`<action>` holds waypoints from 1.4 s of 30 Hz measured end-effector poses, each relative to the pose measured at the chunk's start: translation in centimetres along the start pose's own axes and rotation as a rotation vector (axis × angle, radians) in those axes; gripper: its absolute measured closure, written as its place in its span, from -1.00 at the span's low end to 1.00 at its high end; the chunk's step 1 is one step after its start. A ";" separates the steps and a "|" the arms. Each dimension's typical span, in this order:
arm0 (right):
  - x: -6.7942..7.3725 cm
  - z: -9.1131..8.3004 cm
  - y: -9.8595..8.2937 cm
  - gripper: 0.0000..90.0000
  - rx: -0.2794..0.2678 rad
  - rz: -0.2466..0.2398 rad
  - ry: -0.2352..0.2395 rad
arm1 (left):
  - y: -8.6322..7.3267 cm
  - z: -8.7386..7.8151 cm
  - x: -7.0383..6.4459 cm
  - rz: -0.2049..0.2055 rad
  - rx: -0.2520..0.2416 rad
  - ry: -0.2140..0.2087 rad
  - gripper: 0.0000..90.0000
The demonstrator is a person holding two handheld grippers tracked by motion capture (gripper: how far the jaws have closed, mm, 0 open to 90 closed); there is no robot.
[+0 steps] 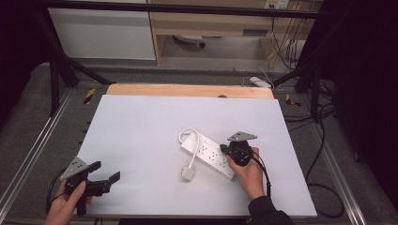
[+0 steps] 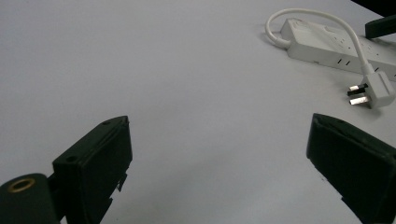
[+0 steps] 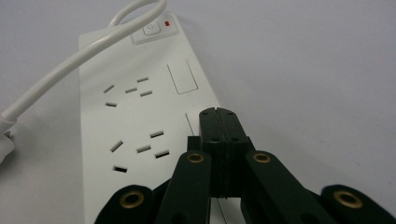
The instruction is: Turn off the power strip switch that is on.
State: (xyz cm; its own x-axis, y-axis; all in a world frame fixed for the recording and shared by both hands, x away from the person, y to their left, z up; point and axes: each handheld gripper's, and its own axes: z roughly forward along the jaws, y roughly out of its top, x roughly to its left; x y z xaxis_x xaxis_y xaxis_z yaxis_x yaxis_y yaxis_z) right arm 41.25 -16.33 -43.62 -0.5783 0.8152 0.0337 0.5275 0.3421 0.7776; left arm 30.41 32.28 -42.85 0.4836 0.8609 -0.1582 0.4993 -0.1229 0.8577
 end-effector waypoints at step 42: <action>0.4 -0.5 0.8 0.44 -0.080 0.024 0.024 | 0.0 0.0 0.0 -0.002 -0.005 0.003 -0.85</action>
State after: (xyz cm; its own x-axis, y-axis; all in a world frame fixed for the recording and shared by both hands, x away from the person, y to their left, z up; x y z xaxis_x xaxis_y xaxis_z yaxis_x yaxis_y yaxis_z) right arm 41.09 -15.96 -42.69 -0.5810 0.8112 0.0672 0.4909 0.2833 0.8238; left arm 30.43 32.26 -42.81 0.4805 0.8626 -0.1581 0.4964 -0.1189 0.8599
